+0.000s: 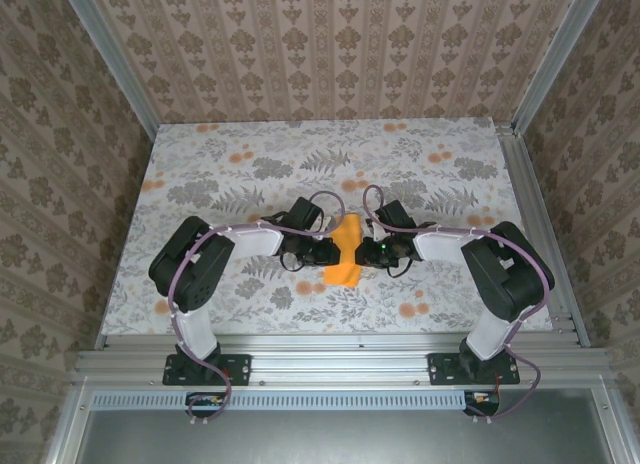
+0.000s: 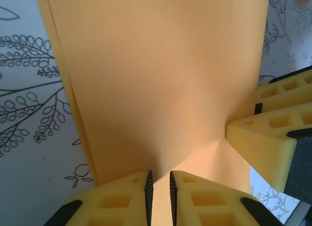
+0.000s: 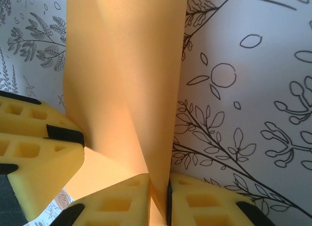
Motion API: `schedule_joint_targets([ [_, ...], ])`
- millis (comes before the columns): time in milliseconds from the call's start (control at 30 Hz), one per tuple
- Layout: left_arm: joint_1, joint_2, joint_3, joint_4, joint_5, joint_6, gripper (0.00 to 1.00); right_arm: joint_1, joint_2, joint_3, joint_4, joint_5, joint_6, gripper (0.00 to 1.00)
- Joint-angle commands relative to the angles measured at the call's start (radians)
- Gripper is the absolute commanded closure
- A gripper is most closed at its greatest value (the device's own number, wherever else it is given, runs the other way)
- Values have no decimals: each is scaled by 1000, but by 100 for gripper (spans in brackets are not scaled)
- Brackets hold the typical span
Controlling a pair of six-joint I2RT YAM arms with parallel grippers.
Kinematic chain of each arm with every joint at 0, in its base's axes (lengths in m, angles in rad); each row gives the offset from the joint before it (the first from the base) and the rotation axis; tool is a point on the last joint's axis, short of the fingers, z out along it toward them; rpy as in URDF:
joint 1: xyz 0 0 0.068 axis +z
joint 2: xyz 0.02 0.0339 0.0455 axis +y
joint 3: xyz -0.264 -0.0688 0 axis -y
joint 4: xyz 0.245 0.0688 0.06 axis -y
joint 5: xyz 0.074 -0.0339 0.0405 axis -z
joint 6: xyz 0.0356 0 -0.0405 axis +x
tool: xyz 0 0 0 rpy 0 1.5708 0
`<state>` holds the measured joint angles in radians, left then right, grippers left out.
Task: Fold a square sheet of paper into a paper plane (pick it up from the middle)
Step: Hold the square sheet of paper at the center of the table.
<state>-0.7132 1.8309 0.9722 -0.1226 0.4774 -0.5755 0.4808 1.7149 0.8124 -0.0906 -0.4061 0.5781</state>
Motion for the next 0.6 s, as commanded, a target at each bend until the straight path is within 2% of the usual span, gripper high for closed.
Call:
schedule_joint_targets([
  [0,-6,11,3,-25,-23,25,80,-1,27,7,-54,-8,-14,80],
  [267,-7,11,-24,-57,-69,49,81,-6,-20,4,-64,-1,-2,74],
  [567,-8,19,-37,-77,-112,69,82,-29,-150,-32,-72,-2,37,68],
])
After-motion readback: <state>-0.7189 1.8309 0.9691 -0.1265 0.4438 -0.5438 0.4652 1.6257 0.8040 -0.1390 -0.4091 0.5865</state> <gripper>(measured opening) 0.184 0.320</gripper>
